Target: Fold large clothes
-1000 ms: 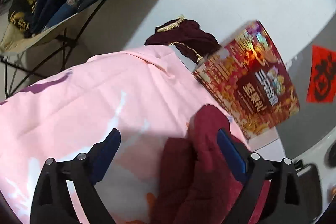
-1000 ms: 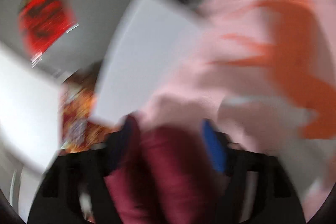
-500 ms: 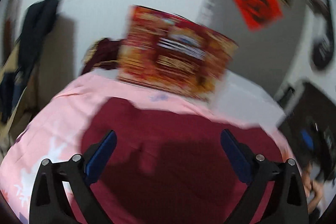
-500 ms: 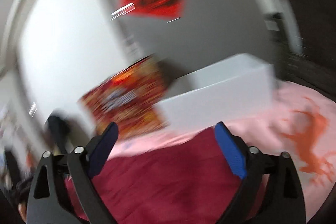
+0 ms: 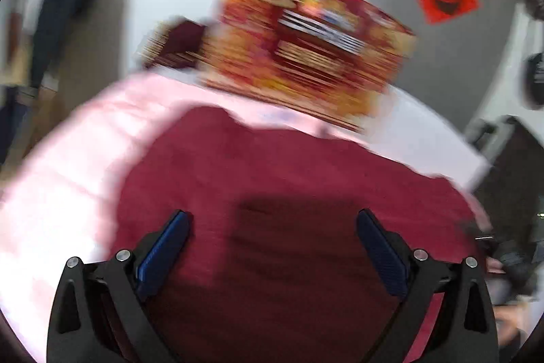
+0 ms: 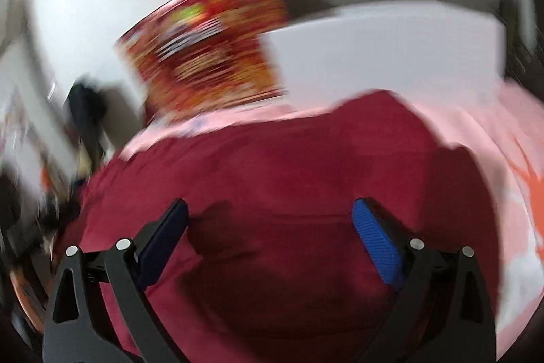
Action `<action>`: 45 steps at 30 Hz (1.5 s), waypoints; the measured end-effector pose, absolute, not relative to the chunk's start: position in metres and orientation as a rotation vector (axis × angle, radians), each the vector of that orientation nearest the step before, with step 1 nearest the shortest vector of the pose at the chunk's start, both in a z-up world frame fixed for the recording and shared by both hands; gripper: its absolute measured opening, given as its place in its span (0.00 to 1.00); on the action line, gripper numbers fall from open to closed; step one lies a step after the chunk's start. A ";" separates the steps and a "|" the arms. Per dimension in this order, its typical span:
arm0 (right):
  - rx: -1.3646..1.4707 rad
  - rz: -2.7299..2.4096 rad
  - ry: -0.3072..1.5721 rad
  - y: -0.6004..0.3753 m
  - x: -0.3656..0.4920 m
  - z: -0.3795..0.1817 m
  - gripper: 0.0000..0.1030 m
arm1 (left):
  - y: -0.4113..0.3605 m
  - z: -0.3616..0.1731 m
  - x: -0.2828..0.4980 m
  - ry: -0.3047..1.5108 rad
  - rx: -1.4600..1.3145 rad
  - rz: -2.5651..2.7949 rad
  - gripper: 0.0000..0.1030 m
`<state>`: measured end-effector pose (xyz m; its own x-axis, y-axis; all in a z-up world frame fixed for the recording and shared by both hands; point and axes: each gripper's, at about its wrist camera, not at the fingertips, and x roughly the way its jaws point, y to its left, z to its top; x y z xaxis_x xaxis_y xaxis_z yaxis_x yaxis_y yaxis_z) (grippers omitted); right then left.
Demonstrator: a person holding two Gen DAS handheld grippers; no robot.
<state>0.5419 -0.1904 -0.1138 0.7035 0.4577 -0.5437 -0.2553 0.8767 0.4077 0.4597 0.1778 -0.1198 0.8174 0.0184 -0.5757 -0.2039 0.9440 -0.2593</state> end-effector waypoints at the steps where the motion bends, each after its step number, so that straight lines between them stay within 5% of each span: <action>1: 0.386 0.368 0.683 -0.208 0.546 -0.115 0.92 | 0.188 -0.120 0.459 0.602 -0.320 0.180 0.97; 8: 0.746 0.014 0.623 -0.299 0.552 -0.136 0.93 | 0.292 -0.152 0.450 0.639 -0.787 0.335 0.96; 13: 1.059 -0.158 0.561 -0.355 0.535 -0.167 0.93 | 0.310 -0.143 0.426 0.564 -0.798 0.527 0.96; 26: 0.577 -0.062 0.258 -0.282 0.483 -0.066 0.95 | 0.182 -0.068 0.424 0.486 -0.413 0.239 0.97; 35: 0.250 0.294 0.401 -0.164 0.470 -0.054 0.95 | 0.121 -0.106 0.447 0.626 -0.169 0.181 0.97; 41: -0.097 0.313 0.548 -0.098 0.487 -0.088 0.95 | 0.147 -0.117 0.454 0.640 -0.191 0.213 0.97; 45: -0.092 0.290 0.630 -0.106 0.505 -0.108 0.96 | 0.176 -0.121 0.456 0.631 -0.173 0.385 0.97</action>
<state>0.5050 -0.1061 -0.1085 0.7694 0.2391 -0.5923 -0.2945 0.9557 0.0032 0.4565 0.1757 -0.1210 0.7396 0.2967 -0.6042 -0.4010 0.9152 -0.0413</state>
